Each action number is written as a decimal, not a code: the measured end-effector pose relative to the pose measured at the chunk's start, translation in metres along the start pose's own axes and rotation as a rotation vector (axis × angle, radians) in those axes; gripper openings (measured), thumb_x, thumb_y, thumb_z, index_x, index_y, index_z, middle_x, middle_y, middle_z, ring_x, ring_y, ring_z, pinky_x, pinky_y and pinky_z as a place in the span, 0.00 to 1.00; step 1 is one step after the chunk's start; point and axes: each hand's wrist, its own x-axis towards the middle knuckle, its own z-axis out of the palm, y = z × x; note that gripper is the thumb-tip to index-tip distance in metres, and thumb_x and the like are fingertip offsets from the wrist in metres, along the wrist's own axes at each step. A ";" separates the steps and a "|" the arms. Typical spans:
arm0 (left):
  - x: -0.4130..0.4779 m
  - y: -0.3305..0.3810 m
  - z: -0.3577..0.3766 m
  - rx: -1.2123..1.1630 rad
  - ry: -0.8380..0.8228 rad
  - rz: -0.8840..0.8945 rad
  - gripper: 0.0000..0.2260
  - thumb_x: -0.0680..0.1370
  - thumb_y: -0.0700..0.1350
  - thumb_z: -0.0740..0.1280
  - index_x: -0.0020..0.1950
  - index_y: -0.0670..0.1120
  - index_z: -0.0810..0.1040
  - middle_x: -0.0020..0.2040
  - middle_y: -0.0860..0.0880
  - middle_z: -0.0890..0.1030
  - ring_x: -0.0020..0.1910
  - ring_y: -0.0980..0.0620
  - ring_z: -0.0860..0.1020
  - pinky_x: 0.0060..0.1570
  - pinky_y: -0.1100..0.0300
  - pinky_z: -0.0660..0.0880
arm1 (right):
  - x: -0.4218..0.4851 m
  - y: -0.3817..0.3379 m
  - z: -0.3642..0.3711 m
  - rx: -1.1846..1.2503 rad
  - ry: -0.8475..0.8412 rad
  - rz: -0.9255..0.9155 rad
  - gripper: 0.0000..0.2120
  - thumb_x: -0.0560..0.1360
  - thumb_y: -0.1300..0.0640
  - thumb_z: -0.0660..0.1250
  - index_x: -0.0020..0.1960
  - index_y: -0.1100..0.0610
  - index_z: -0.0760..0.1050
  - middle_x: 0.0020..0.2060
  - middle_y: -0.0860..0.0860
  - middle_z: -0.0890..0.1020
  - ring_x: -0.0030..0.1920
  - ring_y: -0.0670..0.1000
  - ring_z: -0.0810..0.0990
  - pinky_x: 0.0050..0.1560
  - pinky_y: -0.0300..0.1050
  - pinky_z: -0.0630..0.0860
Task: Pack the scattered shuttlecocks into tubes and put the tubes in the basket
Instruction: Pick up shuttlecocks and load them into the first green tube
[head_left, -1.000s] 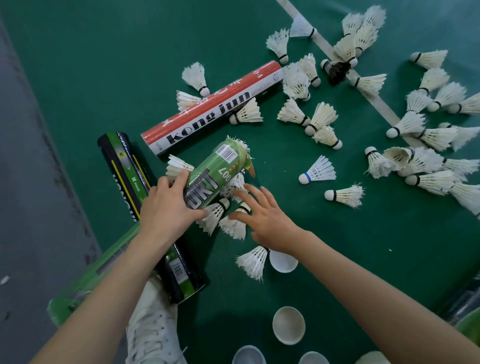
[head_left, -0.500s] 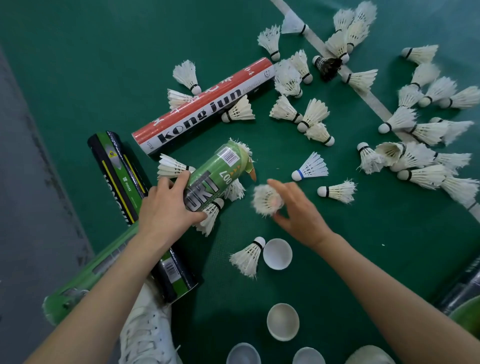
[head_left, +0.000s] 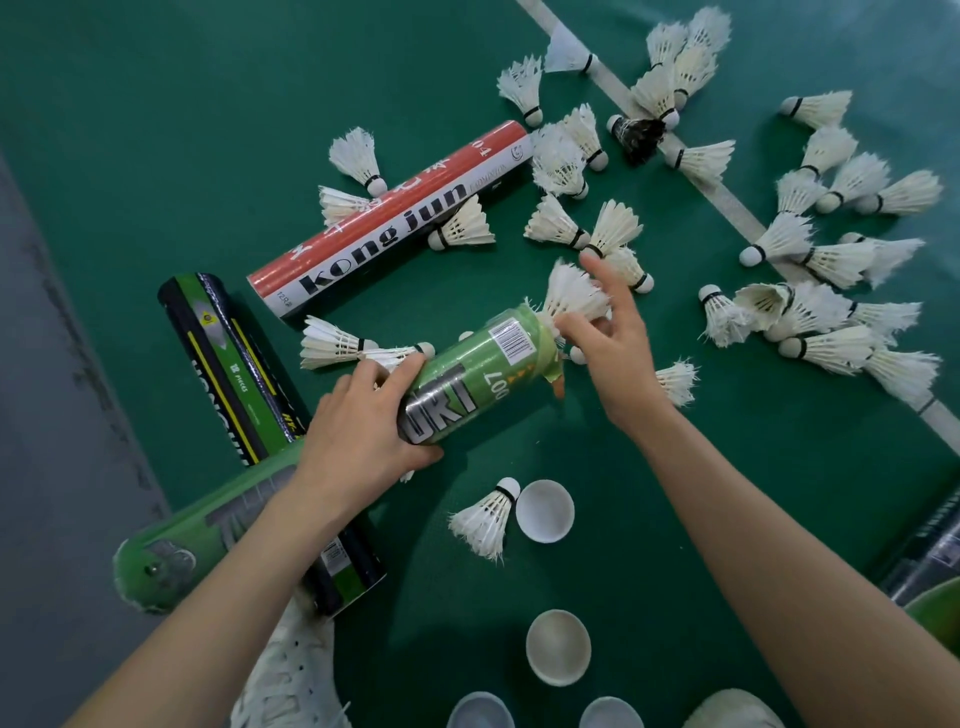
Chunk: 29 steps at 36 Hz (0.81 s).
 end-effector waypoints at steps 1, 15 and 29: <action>0.000 0.000 0.000 -0.006 0.007 0.003 0.44 0.67 0.61 0.74 0.76 0.58 0.53 0.58 0.51 0.68 0.58 0.49 0.69 0.57 0.53 0.69 | -0.002 -0.001 0.001 -0.027 -0.043 -0.014 0.23 0.75 0.59 0.64 0.66 0.39 0.69 0.64 0.47 0.74 0.59 0.48 0.76 0.62 0.47 0.74; -0.001 -0.004 -0.001 -0.006 0.042 0.042 0.43 0.66 0.61 0.74 0.76 0.59 0.56 0.57 0.51 0.68 0.56 0.50 0.69 0.56 0.54 0.68 | 0.001 -0.002 0.012 -0.023 -0.012 0.140 0.20 0.83 0.48 0.52 0.55 0.57 0.80 0.47 0.48 0.84 0.46 0.40 0.81 0.49 0.30 0.72; 0.005 -0.003 -0.010 -0.042 0.139 0.003 0.41 0.67 0.59 0.75 0.75 0.57 0.59 0.58 0.50 0.69 0.57 0.49 0.70 0.59 0.52 0.70 | -0.005 -0.003 0.032 0.143 0.038 0.307 0.25 0.81 0.38 0.47 0.49 0.49 0.80 0.46 0.43 0.83 0.53 0.44 0.77 0.64 0.43 0.66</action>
